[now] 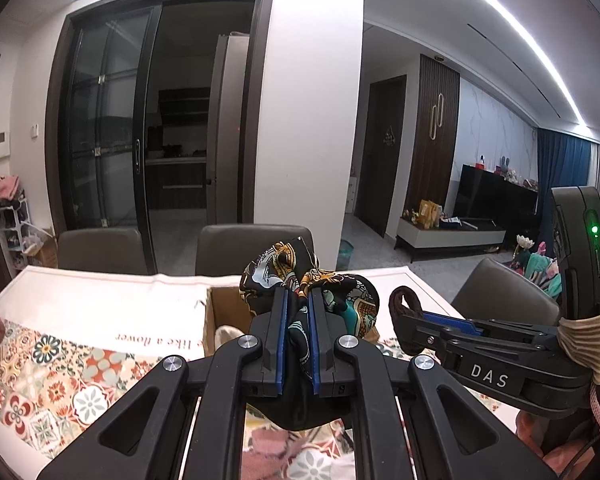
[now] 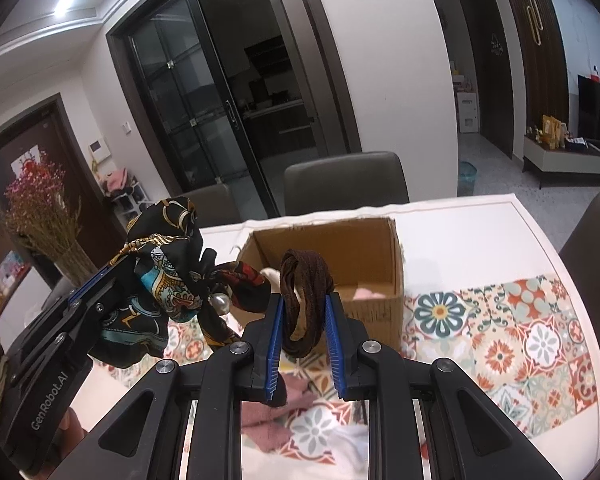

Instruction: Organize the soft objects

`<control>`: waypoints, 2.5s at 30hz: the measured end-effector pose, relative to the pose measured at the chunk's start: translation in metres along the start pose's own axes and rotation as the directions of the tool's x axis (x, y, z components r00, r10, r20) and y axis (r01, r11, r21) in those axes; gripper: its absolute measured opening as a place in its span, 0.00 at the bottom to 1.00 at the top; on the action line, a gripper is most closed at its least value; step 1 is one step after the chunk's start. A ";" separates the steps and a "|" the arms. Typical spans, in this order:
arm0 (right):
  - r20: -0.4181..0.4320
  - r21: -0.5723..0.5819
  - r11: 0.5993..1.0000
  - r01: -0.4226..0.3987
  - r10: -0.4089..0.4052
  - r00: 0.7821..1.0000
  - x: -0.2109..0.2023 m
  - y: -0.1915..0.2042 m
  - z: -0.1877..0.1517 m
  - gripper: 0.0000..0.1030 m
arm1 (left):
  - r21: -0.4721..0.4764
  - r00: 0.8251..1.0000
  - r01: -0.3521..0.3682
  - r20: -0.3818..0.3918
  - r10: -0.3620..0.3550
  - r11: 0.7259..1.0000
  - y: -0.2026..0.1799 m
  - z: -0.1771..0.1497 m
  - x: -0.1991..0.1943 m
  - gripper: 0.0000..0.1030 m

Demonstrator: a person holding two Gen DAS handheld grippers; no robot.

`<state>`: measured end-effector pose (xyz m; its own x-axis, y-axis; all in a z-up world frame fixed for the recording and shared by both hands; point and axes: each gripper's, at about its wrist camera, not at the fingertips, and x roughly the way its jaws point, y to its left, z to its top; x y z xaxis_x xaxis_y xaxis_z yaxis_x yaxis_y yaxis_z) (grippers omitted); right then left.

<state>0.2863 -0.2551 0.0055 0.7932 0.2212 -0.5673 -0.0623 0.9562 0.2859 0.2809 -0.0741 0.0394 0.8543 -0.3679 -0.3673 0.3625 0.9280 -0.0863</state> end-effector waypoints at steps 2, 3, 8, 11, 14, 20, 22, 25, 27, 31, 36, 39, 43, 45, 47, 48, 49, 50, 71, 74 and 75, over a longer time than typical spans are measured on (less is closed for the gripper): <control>0.011 -0.004 1.000 0.002 -0.002 1.000 0.003 0.000 0.006 0.21 | 0.008 1.000 -0.010 0.012 0.010 1.000 0.000 0.005 0.004 0.11; 0.015 -0.007 1.000 0.003 -0.003 1.000 0.004 0.000 0.009 0.21 | 0.011 1.000 -0.013 0.015 0.013 1.000 0.000 0.007 0.006 0.11; 0.035 -0.028 1.000 0.007 -0.006 0.999 0.011 0.002 0.023 0.21 | 0.022 0.999 -0.026 0.035 0.025 0.999 0.003 0.018 0.017 0.11; 0.049 -0.044 0.999 0.011 -0.009 0.999 0.015 0.003 0.032 0.21 | 0.029 0.999 -0.030 0.043 0.029 0.999 0.003 0.024 0.025 0.11; 0.060 -0.055 0.998 0.016 -0.012 0.998 0.020 0.004 0.042 0.21 | 0.033 0.999 -0.030 0.047 0.029 0.999 0.004 0.031 0.034 0.11; 0.072 -0.049 0.999 0.019 -0.016 0.997 0.034 0.000 0.061 0.21 | 0.047 0.998 -0.051 0.042 0.049 0.998 0.007 0.042 0.056 0.11; 0.069 -0.045 0.999 0.020 -0.017 0.998 0.040 -0.002 0.068 0.21 | 0.048 0.998 -0.053 0.037 0.051 0.997 0.008 0.046 0.064 0.11; 0.060 -0.044 0.999 0.022 -0.019 0.998 0.051 -0.004 0.076 0.21 | 0.045 0.998 -0.056 0.025 0.055 0.997 0.011 0.049 0.078 0.11; 0.048 -0.046 0.998 0.030 -0.027 0.998 0.059 -0.006 0.079 0.21 | 0.042 0.998 -0.059 0.014 0.059 0.997 0.009 0.045 0.085 0.11; 0.017 -0.044 0.998 0.041 -0.040 0.999 0.077 -0.011 0.081 0.21 | 0.035 0.998 -0.068 -0.017 0.068 0.997 0.012 0.044 0.104 0.11; -0.050 0.003 0.999 0.034 -0.034 0.998 0.102 -0.025 0.082 0.21 | 0.015 0.994 -0.086 -0.066 0.086 0.996 0.013 0.039 0.130 0.11; -0.090 0.014 0.999 0.031 -0.029 0.995 0.117 -0.030 0.079 0.21 | 0.005 0.991 -0.088 -0.098 0.088 0.996 0.015 0.035 0.145 0.11; -0.143 0.000 0.999 0.043 -0.042 0.989 0.138 -0.034 0.073 0.21 | 0.004 0.985 -0.085 -0.152 0.084 0.996 0.019 0.026 0.165 0.11; -0.162 -0.009 0.999 0.048 -0.049 0.986 0.145 -0.035 0.069 0.21 | 0.010 0.980 -0.089 -0.178 0.089 0.996 0.020 0.020 0.173 0.11; -0.181 -0.016 0.998 0.054 -0.056 0.982 0.153 -0.037 0.065 0.21 | 0.013 0.975 -0.088 -0.204 0.089 0.996 0.020 0.014 0.181 0.11; -0.189 -0.018 0.998 0.055 -0.058 0.980 0.156 -0.037 0.064 0.21 | 0.012 0.973 -0.089 -0.213 0.089 0.996 0.020 0.012 0.183 0.11; -0.198 -0.022 0.998 0.056 -0.059 0.978 0.159 -0.038 0.063 0.21 | 0.012 0.970 -0.087 -0.228 0.088 0.996 0.019 0.008 0.187 0.11; -0.210 -0.024 0.998 0.058 -0.062 0.976 0.163 -0.040 0.061 0.21 | 0.013 0.967 -0.086 -0.238 0.086 0.996 0.019 0.007 0.189 0.11; -0.272 -0.022 0.995 0.093 -0.096 0.957 0.174 -0.049 0.049 0.43 | 0.074 0.953 -0.107 -0.278 0.123 0.992 0.021 -0.013 0.184 0.43; -0.262 -0.030 0.995 0.099 -0.103 0.960 0.167 -0.046 0.049 0.43 | 0.076 0.953 -0.116 -0.272 0.132 0.990 0.022 -0.012 0.177 0.43; -0.258 -0.034 0.994 0.100 -0.105 0.960 0.165 -0.045 0.049 0.43 | 0.077 0.953 -0.118 -0.271 0.134 0.990 0.023 -0.012 0.174 0.44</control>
<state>0.4495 -0.2711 -0.0633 0.6117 0.1614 -0.7744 -0.0031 0.9794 0.2017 0.4333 -0.1165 -0.0380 0.7622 -0.2099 -0.6123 0.2869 0.9575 0.0290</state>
